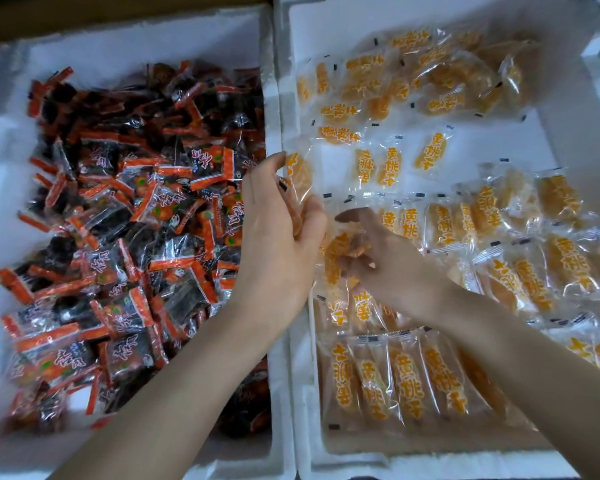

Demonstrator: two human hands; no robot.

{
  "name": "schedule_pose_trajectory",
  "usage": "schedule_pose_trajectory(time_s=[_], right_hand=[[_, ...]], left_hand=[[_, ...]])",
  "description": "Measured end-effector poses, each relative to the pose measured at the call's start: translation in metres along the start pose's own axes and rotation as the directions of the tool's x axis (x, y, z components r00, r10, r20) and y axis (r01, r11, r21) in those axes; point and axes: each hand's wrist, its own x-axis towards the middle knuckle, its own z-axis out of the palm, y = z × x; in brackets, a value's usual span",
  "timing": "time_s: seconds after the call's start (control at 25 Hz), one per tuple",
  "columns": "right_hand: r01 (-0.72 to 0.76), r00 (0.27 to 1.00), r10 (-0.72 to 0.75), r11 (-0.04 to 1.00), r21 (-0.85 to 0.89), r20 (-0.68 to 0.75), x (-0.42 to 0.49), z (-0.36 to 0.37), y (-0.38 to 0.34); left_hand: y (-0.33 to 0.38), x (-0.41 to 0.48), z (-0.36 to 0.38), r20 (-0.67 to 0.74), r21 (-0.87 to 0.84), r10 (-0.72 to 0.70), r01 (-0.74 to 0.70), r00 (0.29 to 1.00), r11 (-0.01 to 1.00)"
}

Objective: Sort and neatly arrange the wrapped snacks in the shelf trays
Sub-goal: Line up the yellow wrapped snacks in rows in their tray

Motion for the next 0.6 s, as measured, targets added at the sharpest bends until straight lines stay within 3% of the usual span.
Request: schedule_pose_trajectory(time_s=[0.2,0.36,0.48,0.52,0.6], right_hand=[[0.031,0.998,-0.030,0.999,-0.017,0.055,0.001,-0.016,0.005],[0.082,0.966,-0.031,0.979,-0.188,0.257,-0.005,0.001,0.009],[0.133,0.984,-0.079,0.923,-0.362,0.160,-0.005,0.004,0.007],[0.136,0.990,-0.116,0.937,-0.322,0.081,-0.005,0.000,0.002],[0.078,0.994,-0.076,0.997,0.025,-0.081,-0.007,-0.011,-0.011]], left_hand=[[0.002,-0.008,-0.004,0.010,-0.042,-0.034,0.034,0.999,0.999],[0.004,-0.013,-0.004,0.027,-0.085,-0.076,0.078,0.997,0.993],[0.008,-0.015,0.000,0.024,-0.097,-0.075,0.077,0.997,0.992],[0.008,-0.016,0.001,0.036,-0.117,-0.078,0.082,0.996,0.990],[0.009,-0.016,0.001,0.110,-0.195,-0.101,0.121,0.989,0.973]])
